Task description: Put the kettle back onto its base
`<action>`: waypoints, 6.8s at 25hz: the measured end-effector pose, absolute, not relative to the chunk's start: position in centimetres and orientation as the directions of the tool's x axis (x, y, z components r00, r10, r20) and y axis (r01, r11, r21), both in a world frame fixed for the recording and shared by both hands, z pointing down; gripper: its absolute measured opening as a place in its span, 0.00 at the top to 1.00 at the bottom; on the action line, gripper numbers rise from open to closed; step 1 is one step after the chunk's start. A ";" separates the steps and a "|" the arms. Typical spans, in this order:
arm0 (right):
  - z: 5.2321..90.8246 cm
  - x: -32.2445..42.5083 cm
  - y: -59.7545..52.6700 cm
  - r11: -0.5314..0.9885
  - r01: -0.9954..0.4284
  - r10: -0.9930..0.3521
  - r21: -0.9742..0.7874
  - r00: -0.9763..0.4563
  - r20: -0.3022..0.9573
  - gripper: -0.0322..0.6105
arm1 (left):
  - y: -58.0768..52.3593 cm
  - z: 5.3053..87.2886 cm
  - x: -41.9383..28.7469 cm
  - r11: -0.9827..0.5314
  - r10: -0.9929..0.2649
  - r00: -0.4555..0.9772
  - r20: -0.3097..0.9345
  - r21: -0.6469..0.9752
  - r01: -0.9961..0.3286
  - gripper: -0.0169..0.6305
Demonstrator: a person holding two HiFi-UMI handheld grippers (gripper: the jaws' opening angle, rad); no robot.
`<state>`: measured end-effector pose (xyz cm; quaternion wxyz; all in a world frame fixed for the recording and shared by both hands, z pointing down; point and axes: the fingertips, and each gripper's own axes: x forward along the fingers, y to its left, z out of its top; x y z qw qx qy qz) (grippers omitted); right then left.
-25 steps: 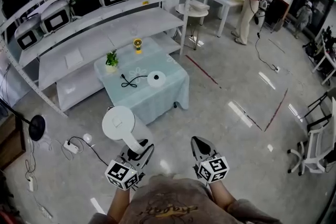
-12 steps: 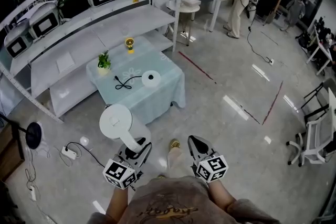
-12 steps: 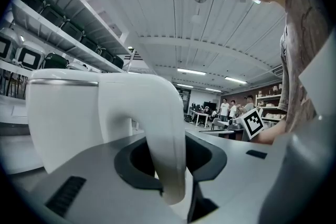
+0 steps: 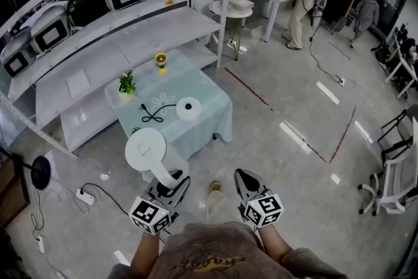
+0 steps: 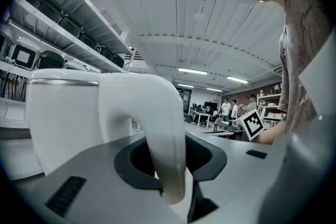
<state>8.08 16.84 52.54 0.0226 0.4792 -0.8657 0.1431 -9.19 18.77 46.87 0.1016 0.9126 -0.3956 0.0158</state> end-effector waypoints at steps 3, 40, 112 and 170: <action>52.5 7.9 13.6 0.504 -0.832 -0.818 -0.233 -0.546 0.182 0.95 | 15.6 46.7 -9.2 -0.659 -0.723 0.681 0.114 0.179 -0.730 0.78; 52.3 10.9 -13.2 0.564 -0.778 -0.756 -0.278 -0.622 0.206 0.95 | -11.2 46.2 -6.8 -0.571 -0.793 0.595 0.129 0.182 -0.801 0.78; 57.4 12.9 -14.8 0.387 -0.897 -0.787 -0.213 -0.441 0.431 0.95 | -21.5 63.1 -3.1 -0.758 -0.605 0.752 0.261 0.099 -0.644 0.78; 55.3 5.8 -17.6 0.574 -0.783 -0.727 -0.240 -0.623 0.289 0.95 | -17.6 53.5 -11.5 -0.572 -0.780 0.571 0.255 0.079 -0.816 0.66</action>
